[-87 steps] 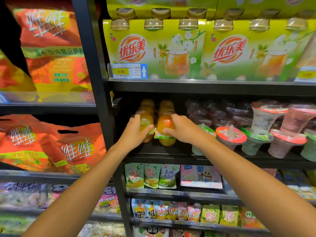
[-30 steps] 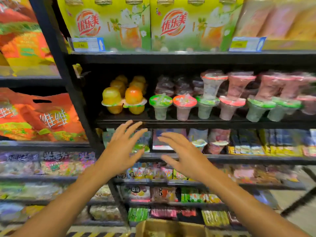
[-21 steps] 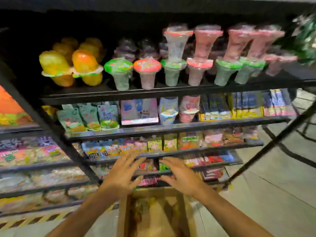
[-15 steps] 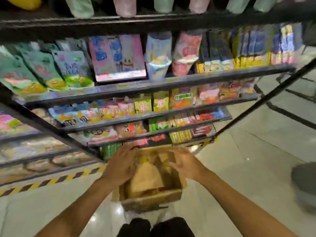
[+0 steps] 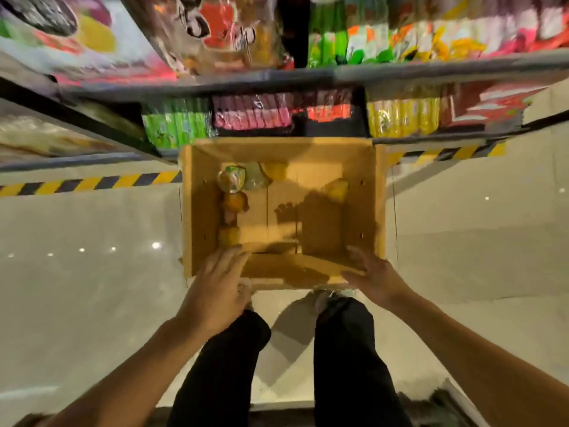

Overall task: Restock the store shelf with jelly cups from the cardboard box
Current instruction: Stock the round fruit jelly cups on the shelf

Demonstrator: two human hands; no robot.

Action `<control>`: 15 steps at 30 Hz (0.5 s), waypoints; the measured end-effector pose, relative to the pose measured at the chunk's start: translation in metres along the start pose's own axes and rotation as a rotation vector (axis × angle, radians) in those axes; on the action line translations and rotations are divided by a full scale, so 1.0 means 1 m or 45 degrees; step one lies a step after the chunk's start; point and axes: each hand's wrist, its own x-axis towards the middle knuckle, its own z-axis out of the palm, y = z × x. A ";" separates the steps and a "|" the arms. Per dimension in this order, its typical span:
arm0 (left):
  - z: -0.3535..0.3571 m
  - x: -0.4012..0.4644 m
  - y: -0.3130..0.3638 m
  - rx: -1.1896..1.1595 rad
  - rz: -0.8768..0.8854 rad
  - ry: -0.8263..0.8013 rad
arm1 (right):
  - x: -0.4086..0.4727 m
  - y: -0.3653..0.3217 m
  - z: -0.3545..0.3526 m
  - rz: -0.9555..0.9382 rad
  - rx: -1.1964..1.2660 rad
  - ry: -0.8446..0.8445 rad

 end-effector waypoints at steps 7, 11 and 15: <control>0.077 0.081 -0.032 0.042 -0.163 -0.204 | 0.153 0.020 0.032 0.408 0.718 0.056; 0.109 0.132 -0.056 0.042 -0.175 -0.171 | 0.241 0.026 0.042 0.431 0.689 0.321; 0.141 0.177 -0.085 -0.063 -0.237 -0.193 | 0.308 0.040 0.063 0.124 0.169 0.656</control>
